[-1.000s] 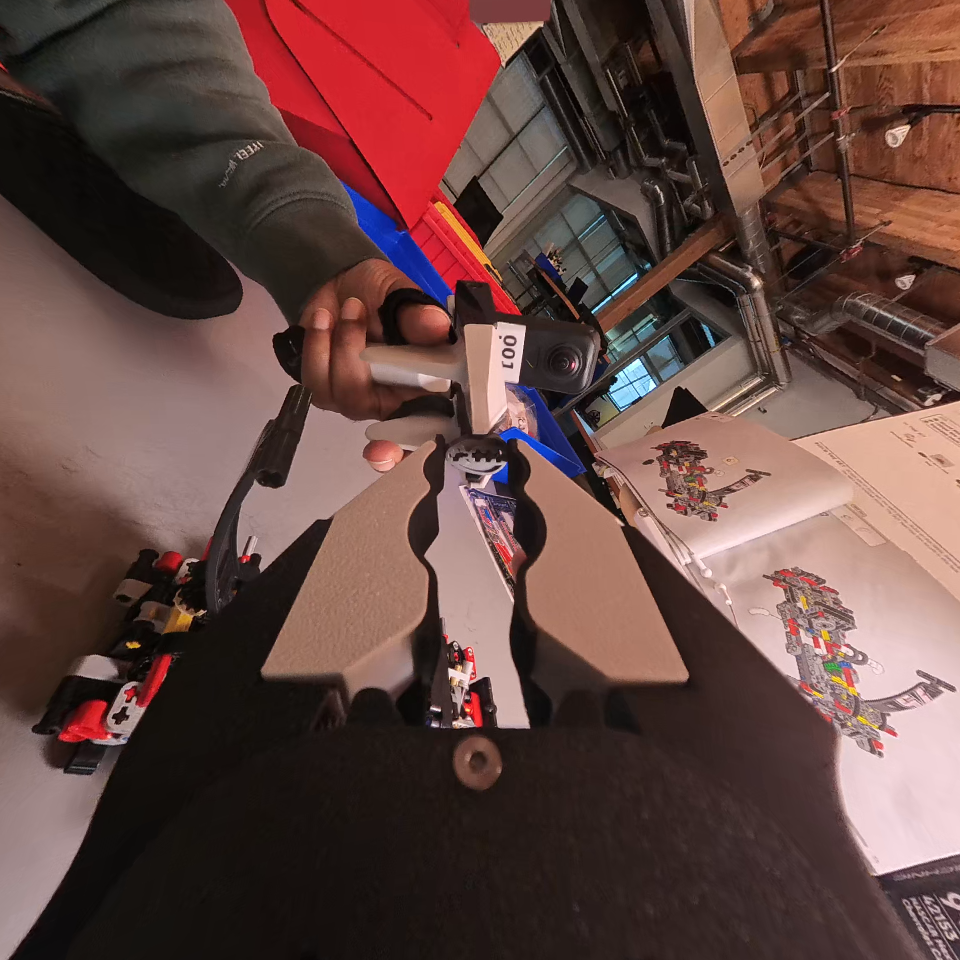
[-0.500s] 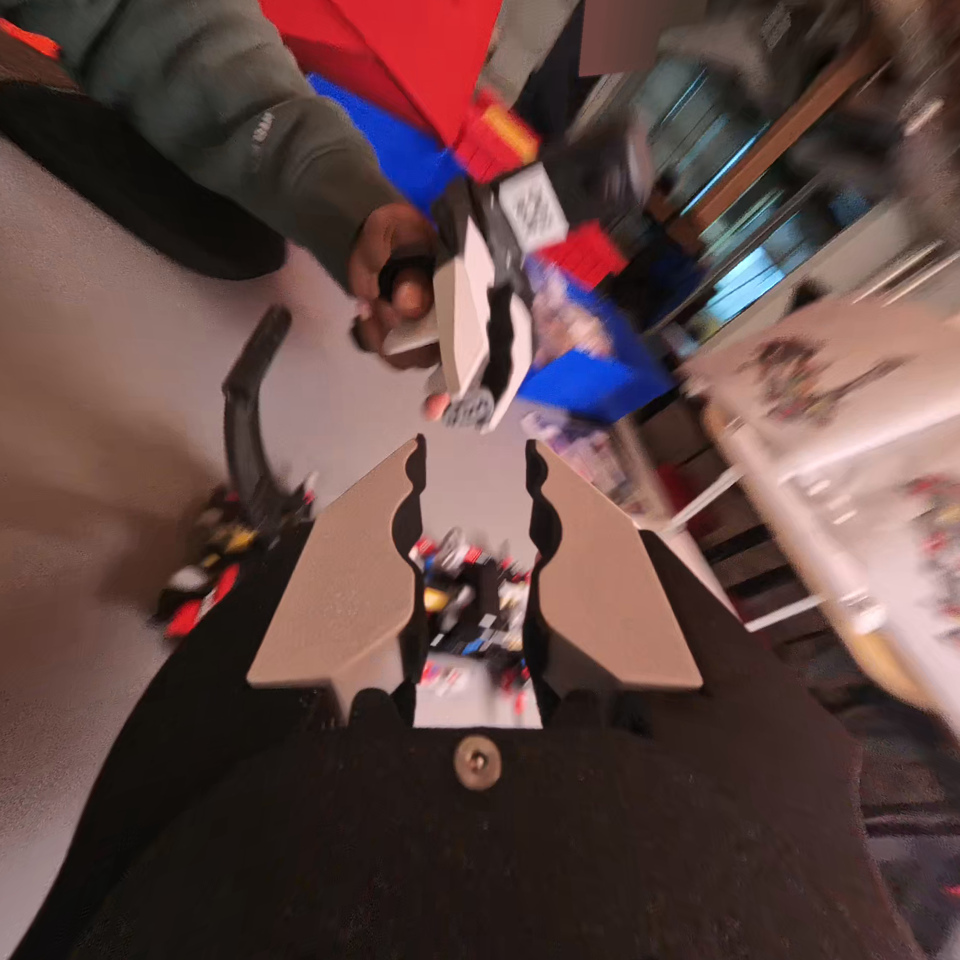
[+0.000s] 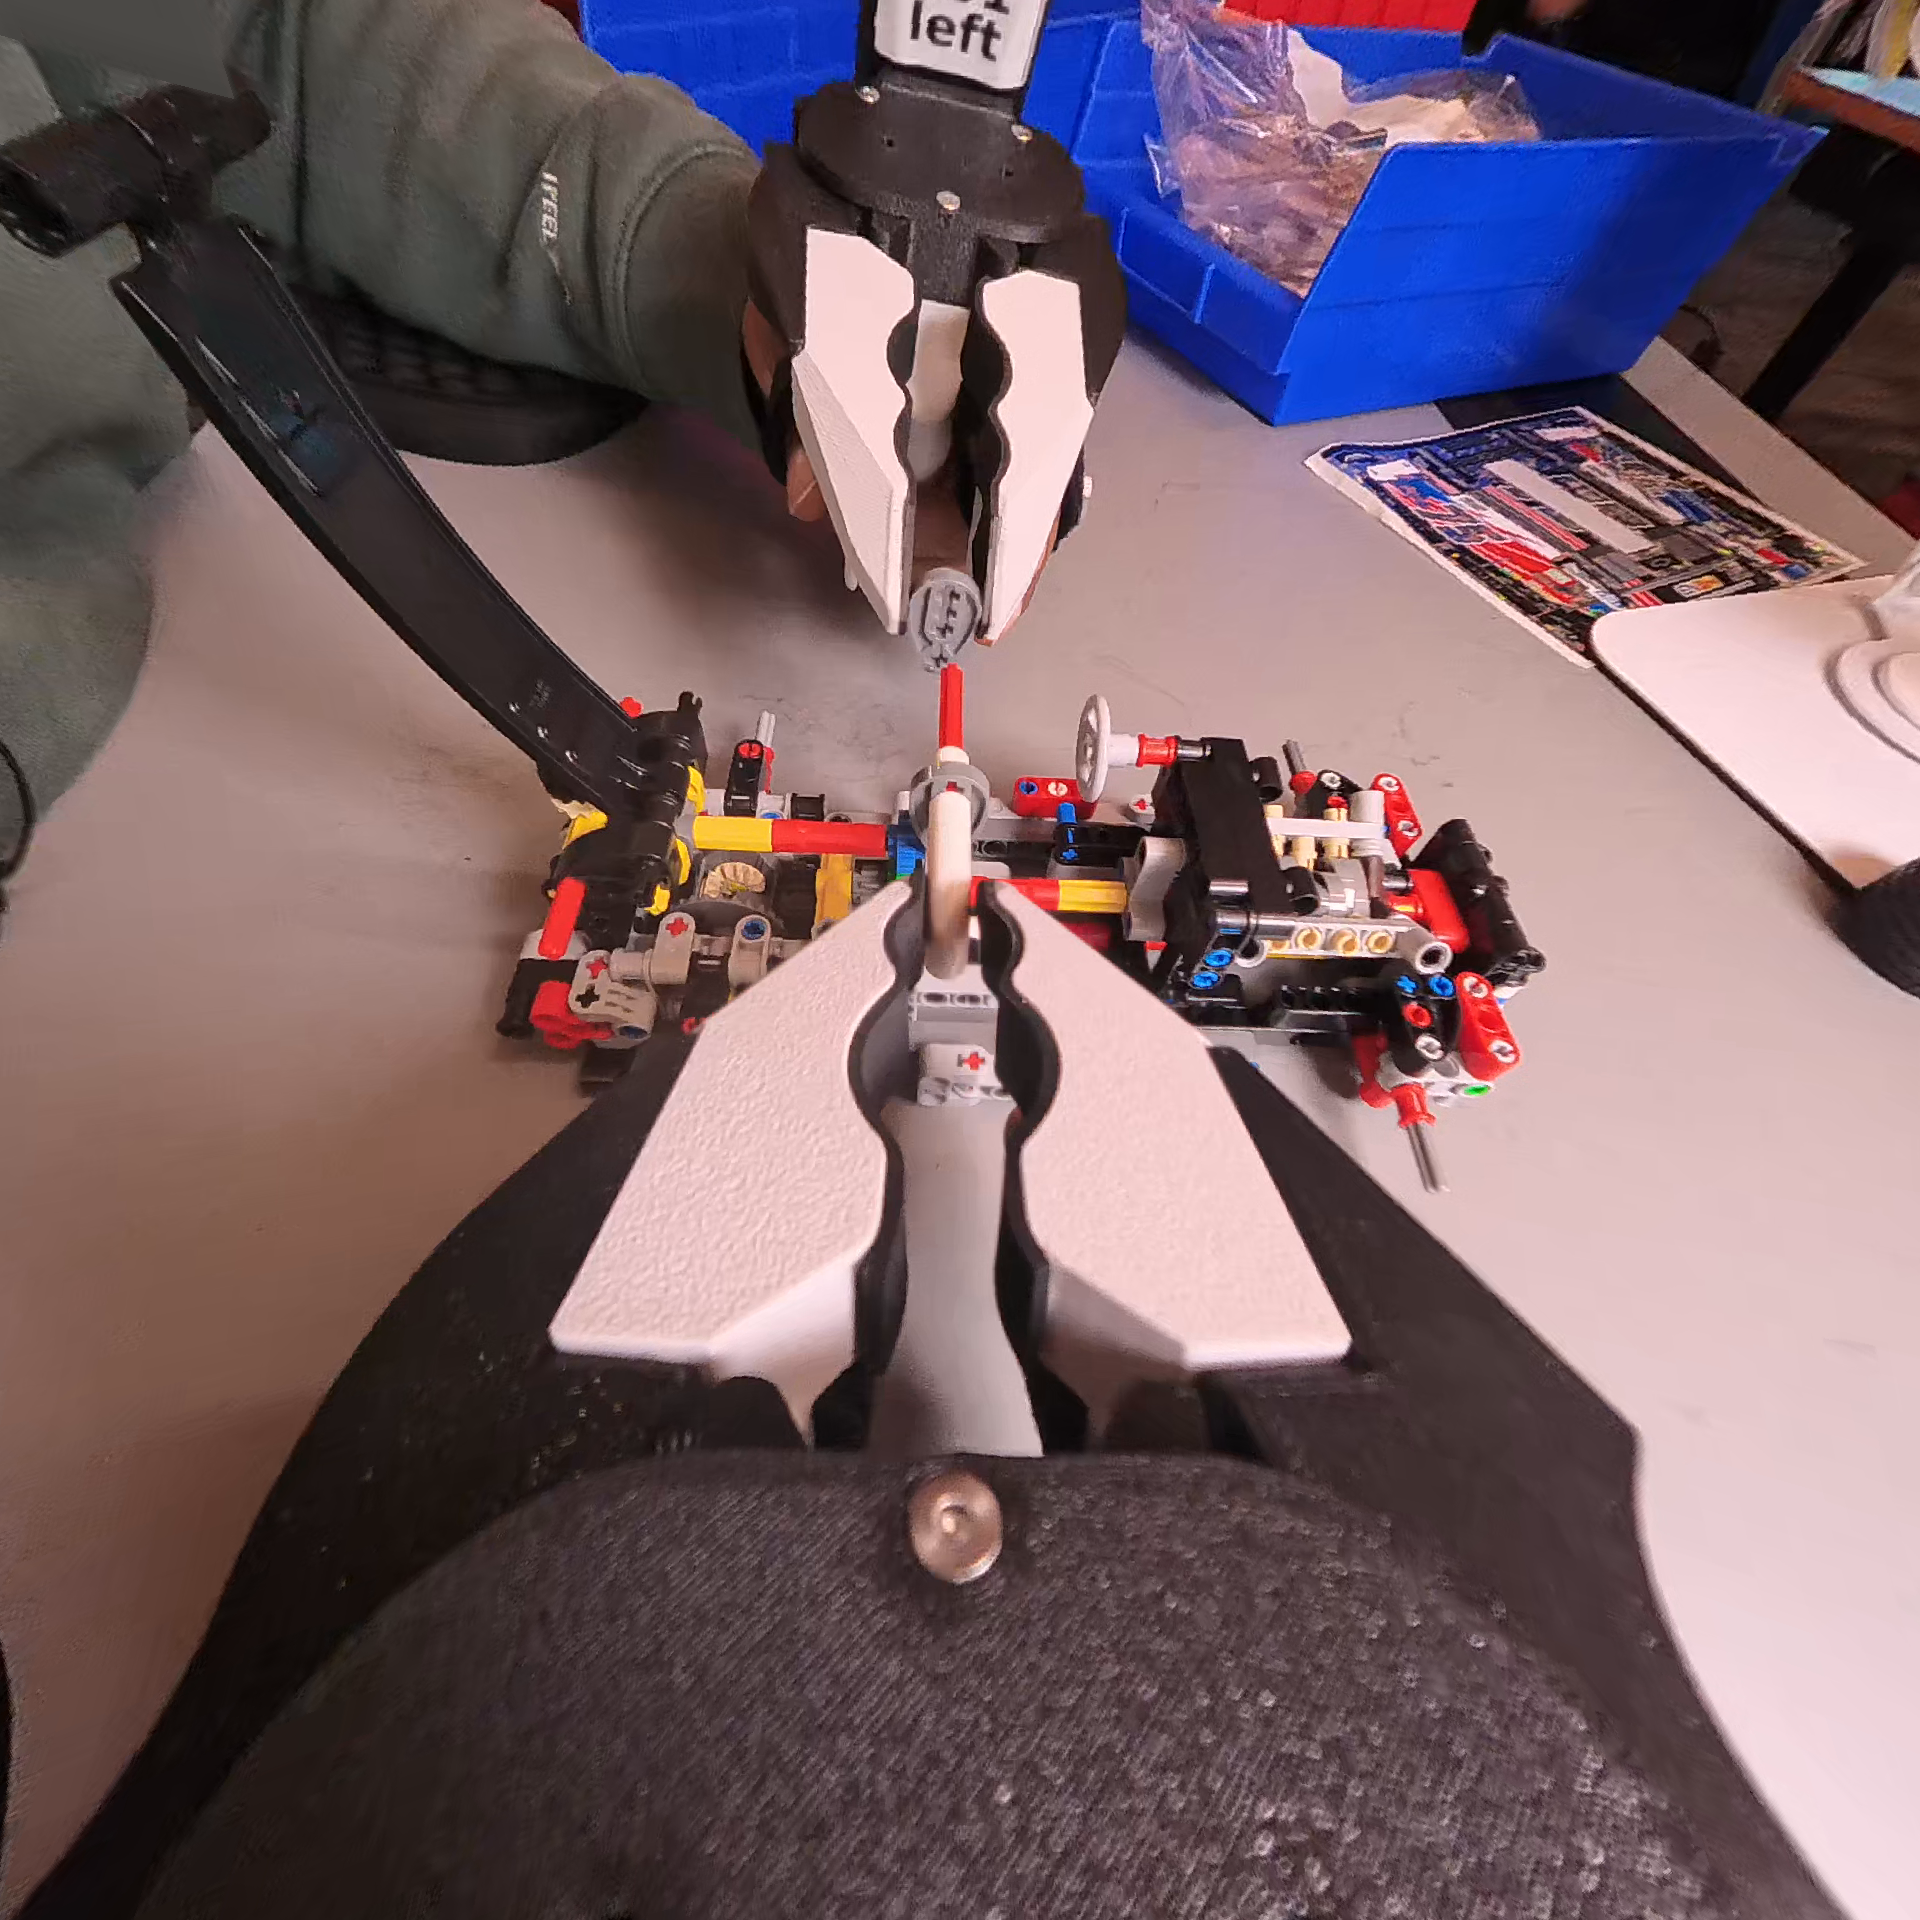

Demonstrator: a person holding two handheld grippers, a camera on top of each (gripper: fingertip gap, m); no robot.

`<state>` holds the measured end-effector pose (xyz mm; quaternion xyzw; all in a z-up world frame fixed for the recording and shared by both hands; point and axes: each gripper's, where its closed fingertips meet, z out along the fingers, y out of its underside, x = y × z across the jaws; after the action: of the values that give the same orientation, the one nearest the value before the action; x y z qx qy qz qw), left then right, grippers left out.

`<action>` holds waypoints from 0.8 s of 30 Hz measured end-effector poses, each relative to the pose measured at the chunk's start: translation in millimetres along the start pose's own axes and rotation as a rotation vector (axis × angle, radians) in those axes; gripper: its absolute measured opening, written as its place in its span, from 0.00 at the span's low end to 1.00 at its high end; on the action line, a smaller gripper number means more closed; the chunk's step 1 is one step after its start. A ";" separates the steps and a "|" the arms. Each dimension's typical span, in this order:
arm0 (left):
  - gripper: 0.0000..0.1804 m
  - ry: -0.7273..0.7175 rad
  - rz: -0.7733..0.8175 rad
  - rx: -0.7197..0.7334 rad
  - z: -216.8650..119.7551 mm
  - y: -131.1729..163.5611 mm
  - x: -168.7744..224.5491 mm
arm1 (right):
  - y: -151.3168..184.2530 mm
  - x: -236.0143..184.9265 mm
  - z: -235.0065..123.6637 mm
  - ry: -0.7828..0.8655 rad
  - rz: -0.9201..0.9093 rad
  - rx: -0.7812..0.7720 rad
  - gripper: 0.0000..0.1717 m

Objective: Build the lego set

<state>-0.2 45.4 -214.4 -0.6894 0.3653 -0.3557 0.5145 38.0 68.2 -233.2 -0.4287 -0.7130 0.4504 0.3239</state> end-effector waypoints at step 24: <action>0.07 -0.002 0.061 -0.069 5.6 7.9 -5.7 | 1.2 2.6 2.2 -0.013 0.053 0.017 0.03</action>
<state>0.8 51.2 -224.0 -0.6957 0.3978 -0.3264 0.5012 35.5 70.0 -234.9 -0.4418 -0.6996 0.4678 0.3107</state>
